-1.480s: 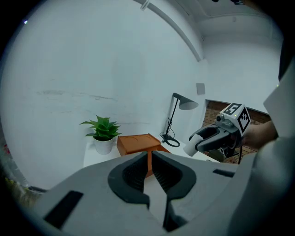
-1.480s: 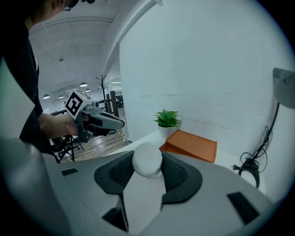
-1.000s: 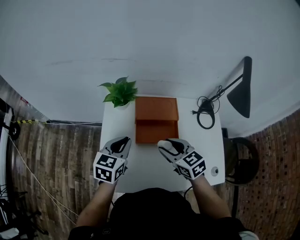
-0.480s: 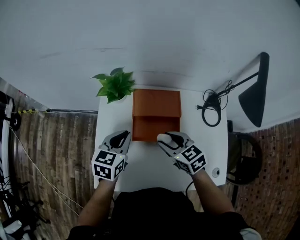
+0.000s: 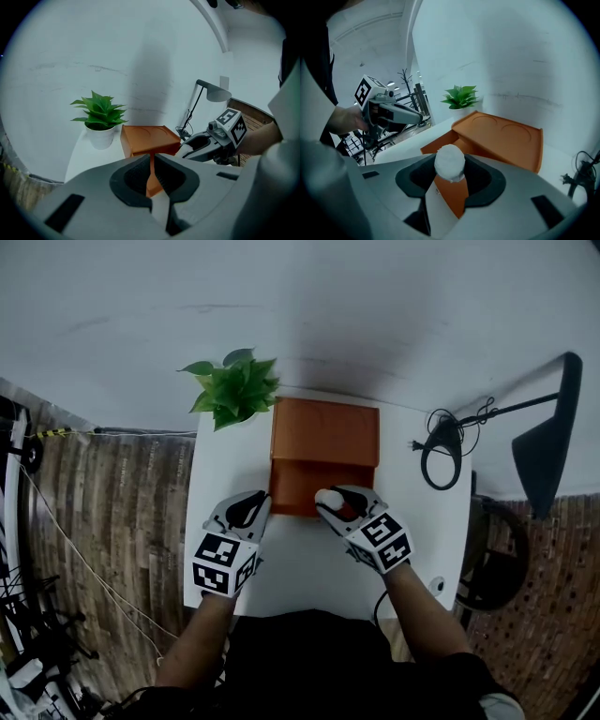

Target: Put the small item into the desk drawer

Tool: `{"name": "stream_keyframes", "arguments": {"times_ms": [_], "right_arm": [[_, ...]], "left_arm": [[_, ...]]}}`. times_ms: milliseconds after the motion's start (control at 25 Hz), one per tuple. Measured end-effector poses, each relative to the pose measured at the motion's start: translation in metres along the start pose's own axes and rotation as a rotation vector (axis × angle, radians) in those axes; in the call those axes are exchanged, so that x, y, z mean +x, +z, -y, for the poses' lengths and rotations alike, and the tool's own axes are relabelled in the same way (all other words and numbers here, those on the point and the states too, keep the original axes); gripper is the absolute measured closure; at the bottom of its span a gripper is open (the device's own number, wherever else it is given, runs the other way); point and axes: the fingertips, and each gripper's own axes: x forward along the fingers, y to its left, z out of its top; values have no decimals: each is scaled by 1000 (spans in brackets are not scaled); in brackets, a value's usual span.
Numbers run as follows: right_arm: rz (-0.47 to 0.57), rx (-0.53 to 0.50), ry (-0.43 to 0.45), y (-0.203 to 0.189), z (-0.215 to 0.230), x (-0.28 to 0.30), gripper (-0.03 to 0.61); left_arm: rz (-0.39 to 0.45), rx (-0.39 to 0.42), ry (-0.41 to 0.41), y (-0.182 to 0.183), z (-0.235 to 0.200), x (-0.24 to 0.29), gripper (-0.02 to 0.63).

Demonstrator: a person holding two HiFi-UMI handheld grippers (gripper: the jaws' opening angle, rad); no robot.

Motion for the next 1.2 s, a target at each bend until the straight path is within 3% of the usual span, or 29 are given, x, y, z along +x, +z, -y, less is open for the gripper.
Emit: {"name": "stream_keyframes", "arguments": {"times_ms": [800, 1200], "right_arm": [[-136, -5, -35, -29, 23, 49, 397], [-113, 7, -106, -26, 20, 37, 368]], "left_arm": [[-27, -26, 5, -15, -6, -3, 578], [1, 3, 3, -10, -1, -38, 578]]}}
